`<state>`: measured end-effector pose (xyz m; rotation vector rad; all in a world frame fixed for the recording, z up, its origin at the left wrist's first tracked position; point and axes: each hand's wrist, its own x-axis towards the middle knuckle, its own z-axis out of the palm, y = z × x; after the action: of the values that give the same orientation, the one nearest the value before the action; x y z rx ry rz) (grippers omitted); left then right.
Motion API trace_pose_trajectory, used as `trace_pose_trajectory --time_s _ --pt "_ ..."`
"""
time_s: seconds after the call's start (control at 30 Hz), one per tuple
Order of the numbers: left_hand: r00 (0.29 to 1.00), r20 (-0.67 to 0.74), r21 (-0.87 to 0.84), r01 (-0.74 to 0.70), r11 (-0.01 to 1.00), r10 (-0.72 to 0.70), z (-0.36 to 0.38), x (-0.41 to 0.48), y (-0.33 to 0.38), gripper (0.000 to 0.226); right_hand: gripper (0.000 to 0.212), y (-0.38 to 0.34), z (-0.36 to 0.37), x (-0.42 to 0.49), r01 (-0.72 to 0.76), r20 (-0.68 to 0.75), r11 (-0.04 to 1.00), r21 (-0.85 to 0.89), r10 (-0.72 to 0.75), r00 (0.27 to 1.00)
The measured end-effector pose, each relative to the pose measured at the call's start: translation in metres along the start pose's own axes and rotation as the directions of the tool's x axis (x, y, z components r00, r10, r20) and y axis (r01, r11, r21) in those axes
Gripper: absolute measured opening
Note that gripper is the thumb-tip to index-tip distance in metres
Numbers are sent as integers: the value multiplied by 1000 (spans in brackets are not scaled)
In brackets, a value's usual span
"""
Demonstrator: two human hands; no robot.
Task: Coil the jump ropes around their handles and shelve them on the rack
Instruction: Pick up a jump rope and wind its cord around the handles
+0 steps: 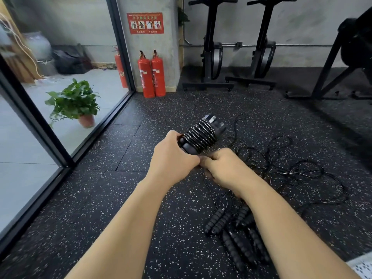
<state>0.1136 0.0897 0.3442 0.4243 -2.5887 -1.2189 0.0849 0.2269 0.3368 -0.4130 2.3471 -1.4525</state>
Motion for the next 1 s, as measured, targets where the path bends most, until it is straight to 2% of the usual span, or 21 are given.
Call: trace_pose_trajectory --time_s 0.13,0.2,0.27,0.37,0.53,0.67,0.87,0.93,1.0 --pt "998 -42 64 -51 997 54 0 1 -7 30 31 -8 2 -3 -3 15 1000 2 3 1000" --pt "994 -48 121 -92 988 99 2 0 -7 33 27 -11 4 -5 -34 13 993 109 33 999" --pt "990 -54 127 -125 984 132 4 0 -6 45 30 -14 5 -6 -87 9 961 263 87 996" --pt "980 -41 119 -189 975 195 6 0 -5 57 42 -17 3 -9 -99 -1 944 315 104 995" --pt "973 -38 202 -214 956 226 6 0 -4 43 43 -14 8 -13 -163 -47 927 338 189 981" --pt "948 -66 260 -284 923 311 7 -1 -2 41 47 -16 11 -12 -193 -45 872 450 238 970" --pt "971 -89 195 -201 960 221 8 -1 -1 49 44 -18 15 -13 -162 -112 840 517 254 961" --pt "979 -53 225 -181 957 198 7 -1 -2 40 44 -18 16 -12 -162 -115 828 537 262 958" --pt "993 23 262 -119 958 117 5 0 -2 37 45 -16 16 -11 -166 -121 823 542 272 955"
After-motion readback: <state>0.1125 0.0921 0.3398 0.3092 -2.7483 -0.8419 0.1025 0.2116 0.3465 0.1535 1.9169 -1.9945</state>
